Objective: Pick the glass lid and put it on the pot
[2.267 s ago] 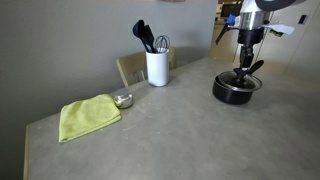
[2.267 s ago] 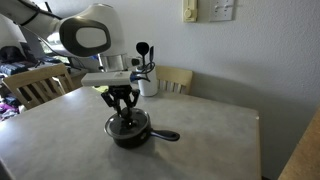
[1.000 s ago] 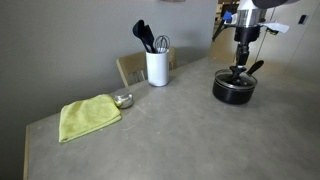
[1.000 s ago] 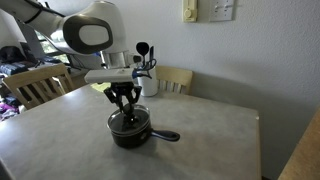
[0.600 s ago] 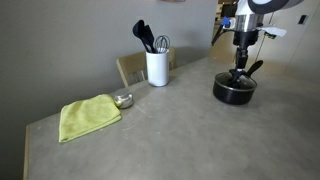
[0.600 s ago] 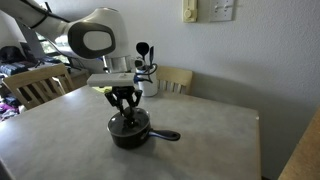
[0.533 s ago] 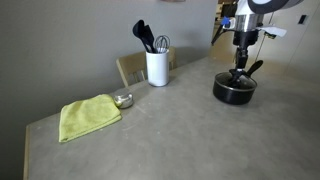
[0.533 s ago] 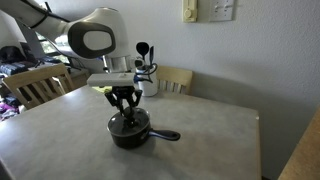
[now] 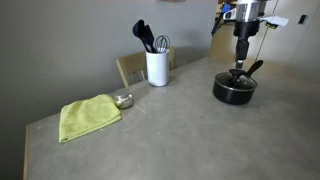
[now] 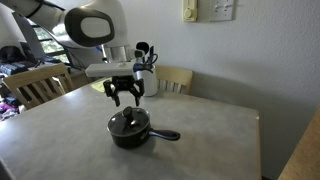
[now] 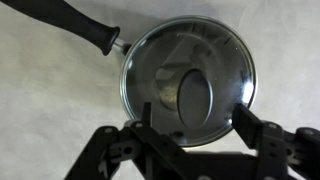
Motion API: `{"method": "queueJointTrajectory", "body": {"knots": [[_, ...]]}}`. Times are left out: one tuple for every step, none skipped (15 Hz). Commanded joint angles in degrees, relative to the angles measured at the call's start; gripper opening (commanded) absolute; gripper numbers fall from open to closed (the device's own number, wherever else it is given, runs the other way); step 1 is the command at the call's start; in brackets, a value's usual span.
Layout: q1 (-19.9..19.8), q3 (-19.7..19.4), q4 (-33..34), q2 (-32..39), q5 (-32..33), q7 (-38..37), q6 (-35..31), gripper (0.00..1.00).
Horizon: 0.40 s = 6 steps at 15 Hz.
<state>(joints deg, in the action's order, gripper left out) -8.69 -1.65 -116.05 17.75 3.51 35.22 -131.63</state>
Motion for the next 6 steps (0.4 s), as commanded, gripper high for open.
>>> {"method": "queueJointTrajectory", "body": {"knots": [[0.1,-0.2,0.2,-3.9,0.6,-1.2,3.0,1.00],[0.4,-0.5,0.8,-4.0,1.0,-2.3,4.1,1.00],[0.4,-0.4,1.6,-4.0,0.6,-2.7,5.7,1.00],[0.2,-0.1,0.7,-3.7,0.2,-1.4,3.0,1.00],[0.2,-0.2,0.9,-4.0,0.1,-1.8,4.0,1.00],[0.3,-0.2,1.1,-4.1,0.1,-2.0,4.2,1.00]]}}
